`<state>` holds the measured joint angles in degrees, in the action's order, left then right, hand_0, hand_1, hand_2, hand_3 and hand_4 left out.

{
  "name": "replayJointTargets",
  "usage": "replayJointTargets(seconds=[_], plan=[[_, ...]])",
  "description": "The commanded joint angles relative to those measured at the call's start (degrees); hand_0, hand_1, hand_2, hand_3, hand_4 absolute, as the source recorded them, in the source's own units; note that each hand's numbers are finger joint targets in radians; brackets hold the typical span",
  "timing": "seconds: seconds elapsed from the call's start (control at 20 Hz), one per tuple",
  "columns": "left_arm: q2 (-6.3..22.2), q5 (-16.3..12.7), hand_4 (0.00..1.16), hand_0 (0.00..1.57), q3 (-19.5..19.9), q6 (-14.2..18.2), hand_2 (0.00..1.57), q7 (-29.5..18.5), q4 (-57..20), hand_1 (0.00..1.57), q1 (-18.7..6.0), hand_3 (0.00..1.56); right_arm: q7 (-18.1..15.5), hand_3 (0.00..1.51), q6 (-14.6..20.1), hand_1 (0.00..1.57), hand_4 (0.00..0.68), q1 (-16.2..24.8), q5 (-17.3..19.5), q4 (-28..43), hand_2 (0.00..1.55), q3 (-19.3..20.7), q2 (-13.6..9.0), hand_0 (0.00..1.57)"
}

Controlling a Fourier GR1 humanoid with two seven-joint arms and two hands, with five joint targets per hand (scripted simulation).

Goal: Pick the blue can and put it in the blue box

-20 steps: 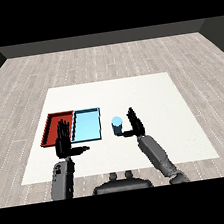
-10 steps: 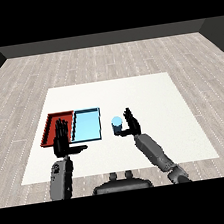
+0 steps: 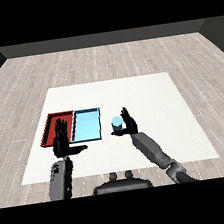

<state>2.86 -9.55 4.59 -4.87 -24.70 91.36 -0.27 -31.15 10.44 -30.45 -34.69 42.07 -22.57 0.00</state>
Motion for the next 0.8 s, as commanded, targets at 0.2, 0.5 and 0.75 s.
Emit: replayJointTargets(seconds=[0.2,0.5,0.75], plan=[[-0.23,0.75,0.0,0.0,-1.28,-0.03,0.0,0.96,4.3,0.0,4.01,0.0,-4.73,0.0,2.5,0.0,0.0,-3.33,-8.98,-5.15,0.0,-8.37,0.0,0.0],[0.93,-1.27,0.0,0.0,0.91,-0.74,0.0,0.86,3.35,0.0,1.84,0.0,-2.5,0.0,1.83,0.0,0.0,-3.52,-8.04,-4.53,0.0,-7.62,0.0,0.0],[-1.08,0.07,0.0,0.0,-0.06,0.65,0.0,-1.13,-2.36,0.0,-1.48,0.0,-3.81,0.0,-3.0,0.0,0.0,-9.81,-10.41,-12.29,0.0,-5.4,0.0,0.0]])
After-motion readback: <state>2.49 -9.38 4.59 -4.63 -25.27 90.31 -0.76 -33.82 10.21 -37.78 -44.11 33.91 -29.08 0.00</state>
